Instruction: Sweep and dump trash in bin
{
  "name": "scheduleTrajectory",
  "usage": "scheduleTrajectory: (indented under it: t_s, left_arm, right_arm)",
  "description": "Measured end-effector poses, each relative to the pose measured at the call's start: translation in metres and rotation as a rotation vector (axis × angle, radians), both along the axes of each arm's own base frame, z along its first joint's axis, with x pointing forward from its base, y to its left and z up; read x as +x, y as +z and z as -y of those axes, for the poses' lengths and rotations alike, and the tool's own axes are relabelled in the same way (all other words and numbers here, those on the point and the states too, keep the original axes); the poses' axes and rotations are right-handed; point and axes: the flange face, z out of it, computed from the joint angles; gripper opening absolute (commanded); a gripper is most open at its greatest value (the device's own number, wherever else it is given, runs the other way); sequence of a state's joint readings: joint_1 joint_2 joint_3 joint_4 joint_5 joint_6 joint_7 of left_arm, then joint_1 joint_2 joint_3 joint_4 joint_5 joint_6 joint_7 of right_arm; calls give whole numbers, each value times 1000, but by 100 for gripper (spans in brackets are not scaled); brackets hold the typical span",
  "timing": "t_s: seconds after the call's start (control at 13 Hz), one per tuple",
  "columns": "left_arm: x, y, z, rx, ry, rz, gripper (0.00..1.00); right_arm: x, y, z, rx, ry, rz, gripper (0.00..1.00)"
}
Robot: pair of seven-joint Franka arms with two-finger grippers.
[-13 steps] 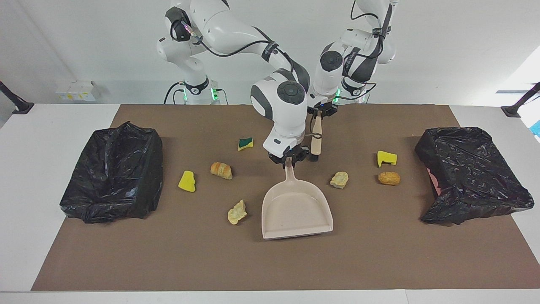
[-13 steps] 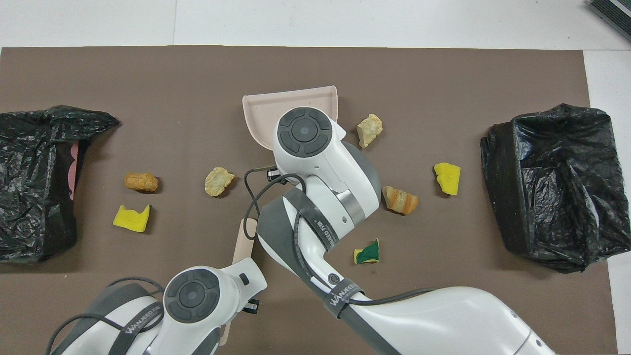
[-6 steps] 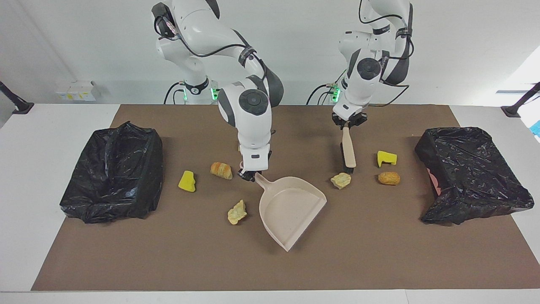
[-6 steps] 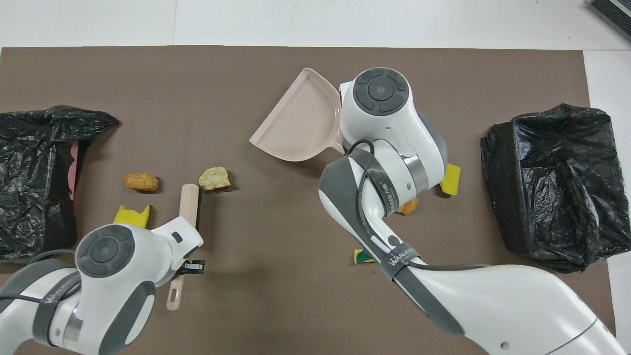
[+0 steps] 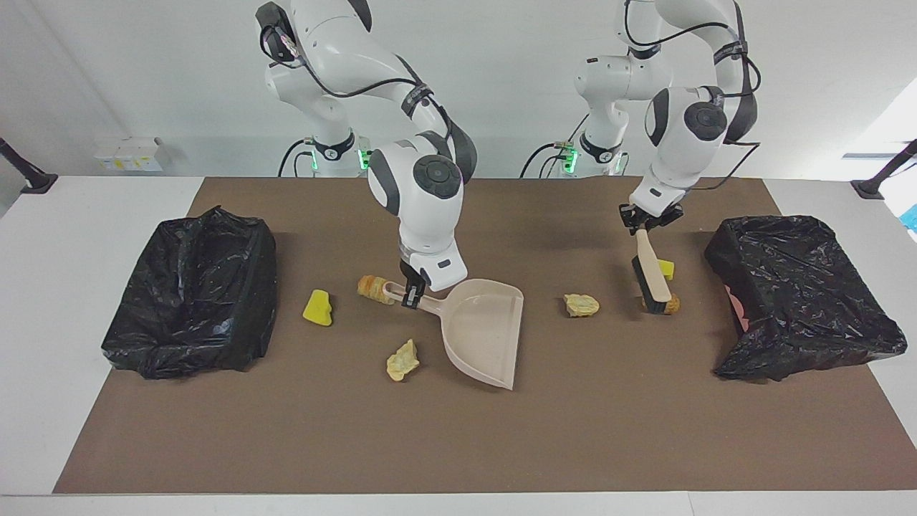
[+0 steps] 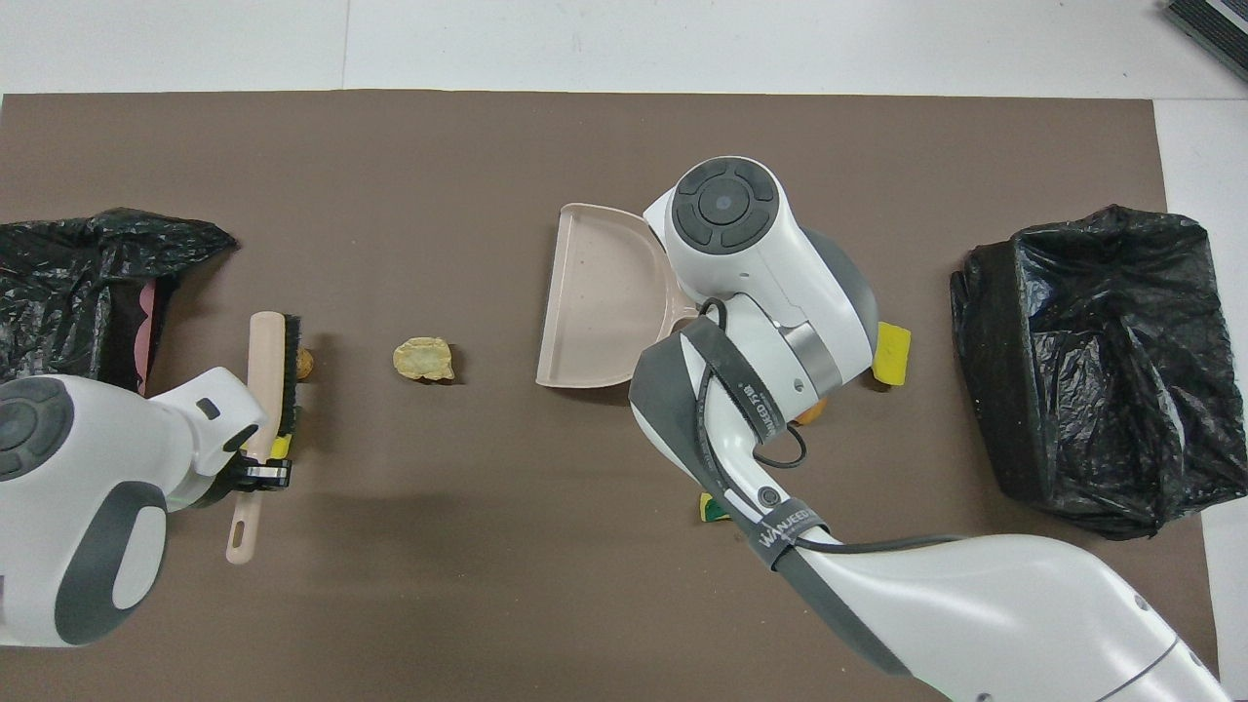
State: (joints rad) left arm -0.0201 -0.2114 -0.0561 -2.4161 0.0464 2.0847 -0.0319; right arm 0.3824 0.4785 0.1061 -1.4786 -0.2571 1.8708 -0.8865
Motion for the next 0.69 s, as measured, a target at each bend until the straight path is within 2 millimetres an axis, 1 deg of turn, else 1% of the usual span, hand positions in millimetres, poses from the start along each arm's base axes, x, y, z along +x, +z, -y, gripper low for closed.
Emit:
scheduleTrajectory:
  t_s: [0.15,0.23,0.31,0.39,0.46,0.62,0.69]
  left_arm:
    - [2,-3,-44,9,25,-10,0]
    - [1,-5,-61,14,42,-15,0]
    - [0,-7,-72,16,55,-22,0]
    - [0,-12,-75,15,60,-32,0]
    - [1,-17,-73,15,61,-43,0]
    - [3,-28,-62,21,72,-61,0]
    - [4,-34,-51,25,77,-68,0]
  right_arm:
    - [-9,1,-4,-38,124,-15,0]
    - [-14,2,-8,-45,172,-23,0]
    - [-18,2,-11,-49,204,-31,0]
    - [-21,1,-13,-52,219,-36,0]
    - [-23,0,-14,-54,227,-42,0]
    - [-26,-5,-14,-59,230,-51,0]
    - [-25,-6,-13,-60,223,-52,0]
